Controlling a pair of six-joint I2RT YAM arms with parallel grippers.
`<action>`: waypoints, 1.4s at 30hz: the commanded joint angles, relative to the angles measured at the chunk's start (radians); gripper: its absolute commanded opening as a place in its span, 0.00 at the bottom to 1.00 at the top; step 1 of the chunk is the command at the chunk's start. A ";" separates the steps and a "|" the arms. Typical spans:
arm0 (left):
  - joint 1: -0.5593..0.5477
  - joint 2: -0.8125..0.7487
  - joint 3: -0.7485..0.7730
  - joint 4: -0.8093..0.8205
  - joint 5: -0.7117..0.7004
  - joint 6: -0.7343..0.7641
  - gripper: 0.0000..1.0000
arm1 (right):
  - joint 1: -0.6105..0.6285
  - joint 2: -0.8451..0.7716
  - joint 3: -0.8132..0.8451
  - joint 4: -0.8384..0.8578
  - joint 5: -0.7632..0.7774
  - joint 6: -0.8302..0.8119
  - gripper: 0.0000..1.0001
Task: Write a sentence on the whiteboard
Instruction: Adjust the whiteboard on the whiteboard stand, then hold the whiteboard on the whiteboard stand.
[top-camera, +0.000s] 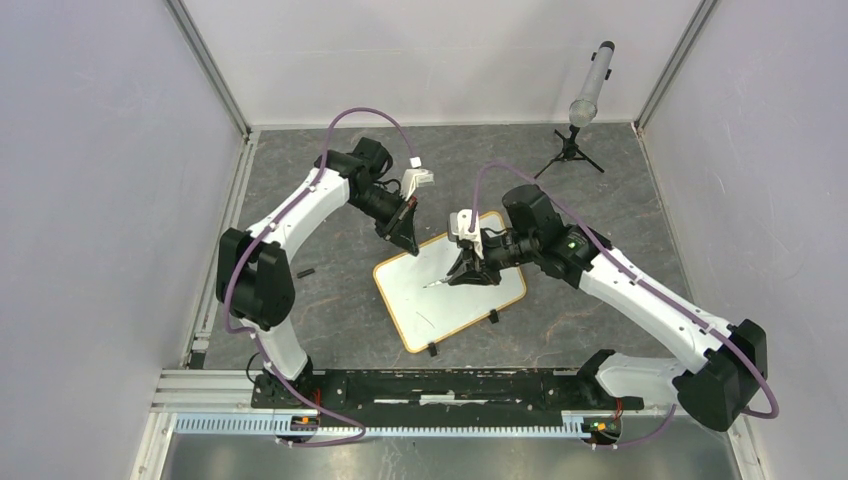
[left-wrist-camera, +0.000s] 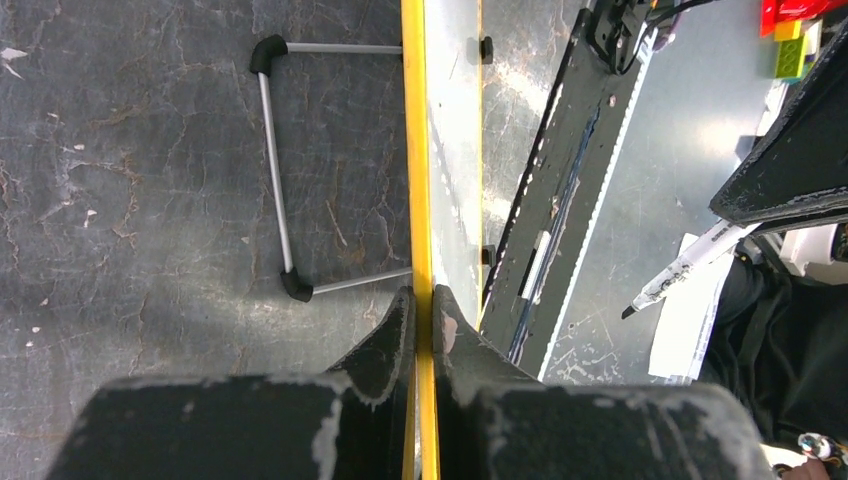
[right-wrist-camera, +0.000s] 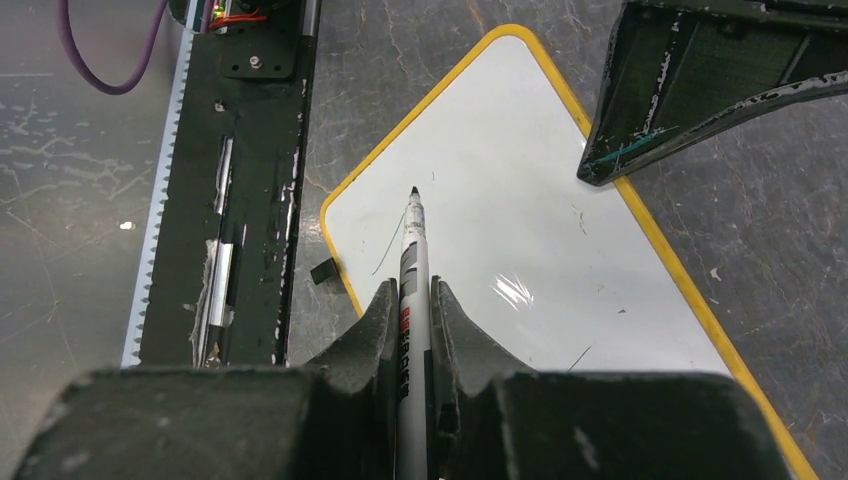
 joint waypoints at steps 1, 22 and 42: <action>-0.043 -0.033 0.034 -0.133 -0.051 0.096 0.02 | 0.017 0.012 0.007 0.029 -0.001 -0.004 0.00; 0.002 -0.124 0.104 -0.159 -0.060 0.044 0.51 | 0.066 0.027 0.044 0.046 0.057 -0.010 0.00; 0.247 -0.238 -0.162 -0.101 0.077 0.035 0.54 | 0.253 0.158 0.139 0.229 0.357 0.132 0.00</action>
